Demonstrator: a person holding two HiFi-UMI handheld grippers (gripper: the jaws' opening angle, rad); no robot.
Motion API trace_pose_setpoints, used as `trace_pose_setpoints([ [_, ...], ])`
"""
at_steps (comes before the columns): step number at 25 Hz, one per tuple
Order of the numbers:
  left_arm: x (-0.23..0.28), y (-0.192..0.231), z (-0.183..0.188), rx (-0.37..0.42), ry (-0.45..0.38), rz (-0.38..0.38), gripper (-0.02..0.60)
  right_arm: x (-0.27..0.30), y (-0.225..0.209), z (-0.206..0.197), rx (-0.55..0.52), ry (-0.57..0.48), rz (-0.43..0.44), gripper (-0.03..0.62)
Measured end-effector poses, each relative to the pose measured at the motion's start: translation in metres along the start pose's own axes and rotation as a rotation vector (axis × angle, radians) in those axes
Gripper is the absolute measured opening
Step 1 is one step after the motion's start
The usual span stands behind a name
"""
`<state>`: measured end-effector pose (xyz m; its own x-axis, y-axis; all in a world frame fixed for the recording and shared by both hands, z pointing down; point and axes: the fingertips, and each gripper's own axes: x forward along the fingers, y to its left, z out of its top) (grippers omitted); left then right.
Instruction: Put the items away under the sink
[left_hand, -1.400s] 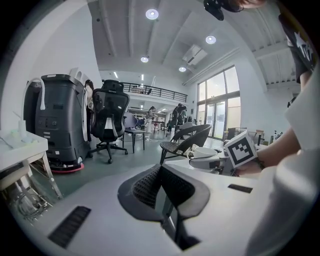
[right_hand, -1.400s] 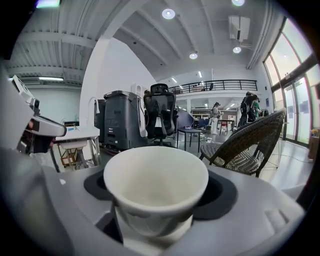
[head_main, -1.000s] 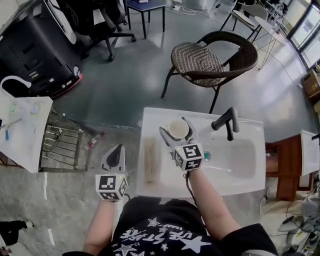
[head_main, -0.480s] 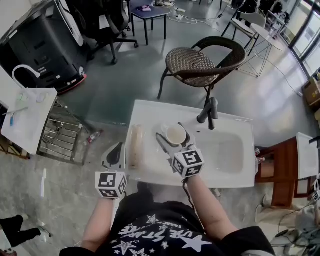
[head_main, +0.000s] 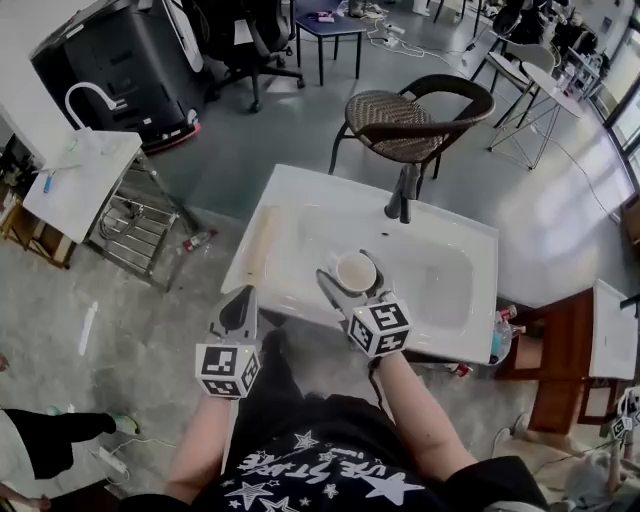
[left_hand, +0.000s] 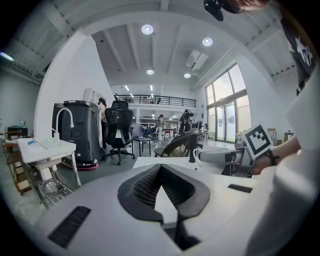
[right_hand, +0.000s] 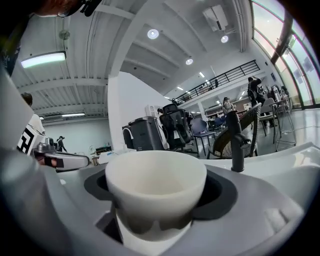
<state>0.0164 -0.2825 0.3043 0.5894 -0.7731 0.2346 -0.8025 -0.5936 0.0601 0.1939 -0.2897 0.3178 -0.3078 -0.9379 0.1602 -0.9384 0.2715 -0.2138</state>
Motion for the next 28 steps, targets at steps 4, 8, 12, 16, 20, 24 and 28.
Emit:
trace_pose_setpoints([
  [4,-0.032,-0.016,-0.018,-0.010,0.011,0.052,0.009,-0.025,0.013,-0.017,-0.002,0.022,0.051,0.411],
  [8,-0.055,-0.021,-0.029,-0.027,0.022,0.099,0.009,-0.037,0.027,-0.027,-0.006,0.044,0.103,0.411],
  [12,-0.073,-0.023,-0.035,-0.037,0.028,0.137,0.009,-0.043,0.039,-0.034,-0.007,0.060,0.144,0.411],
  [16,-0.086,-0.021,-0.040,-0.055,0.030,0.169,0.009,-0.041,0.046,-0.035,-0.011,0.071,0.168,0.411],
  [20,-0.098,-0.018,-0.050,-0.080,0.028,0.196,0.009,-0.040,0.055,-0.038,-0.006,0.075,0.189,0.411],
  [24,-0.112,-0.012,-0.062,-0.108,0.021,0.223,0.009,-0.037,0.076,-0.044,-0.014,0.084,0.225,0.411],
  [28,-0.128,-0.007,-0.075,-0.119,0.022,0.242,0.009,-0.040,0.097,-0.056,-0.010,0.100,0.247,0.411],
])
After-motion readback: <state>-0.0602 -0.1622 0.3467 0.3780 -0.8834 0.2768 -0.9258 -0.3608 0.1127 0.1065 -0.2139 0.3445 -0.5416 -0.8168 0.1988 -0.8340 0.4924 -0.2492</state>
